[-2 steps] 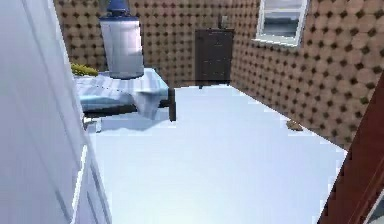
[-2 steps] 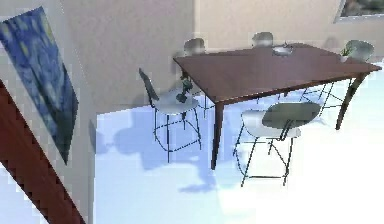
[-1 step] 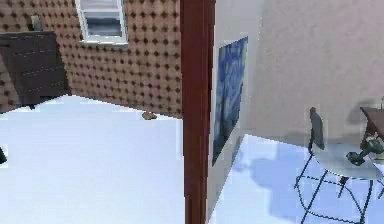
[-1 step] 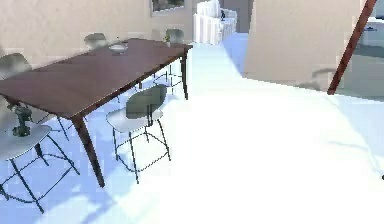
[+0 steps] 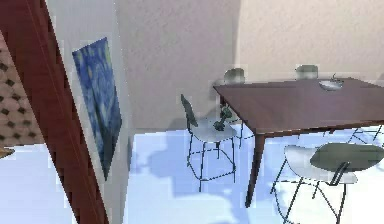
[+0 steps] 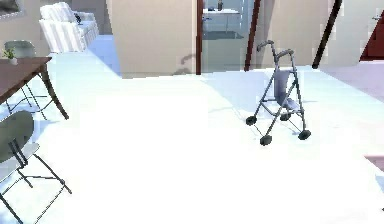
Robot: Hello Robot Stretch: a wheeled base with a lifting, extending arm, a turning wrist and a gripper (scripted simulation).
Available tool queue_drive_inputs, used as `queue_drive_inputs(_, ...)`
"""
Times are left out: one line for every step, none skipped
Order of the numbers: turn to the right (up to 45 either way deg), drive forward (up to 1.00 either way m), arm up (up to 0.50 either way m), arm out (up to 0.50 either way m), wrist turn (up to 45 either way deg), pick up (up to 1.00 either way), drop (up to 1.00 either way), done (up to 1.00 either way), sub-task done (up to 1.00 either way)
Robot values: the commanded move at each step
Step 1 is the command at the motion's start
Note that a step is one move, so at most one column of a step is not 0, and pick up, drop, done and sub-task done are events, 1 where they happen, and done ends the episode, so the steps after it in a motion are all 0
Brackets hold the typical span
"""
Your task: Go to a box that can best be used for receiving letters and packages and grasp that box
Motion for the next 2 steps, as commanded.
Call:
queue_drive_inputs(0.0,0.05,0.0,0.0,0.0,0.0,0.0,0.0,0.0)
queue_drive_inputs(-45.0,0.0,0.0,0.0,0.0,0.0,0.0,0.0,0.0)
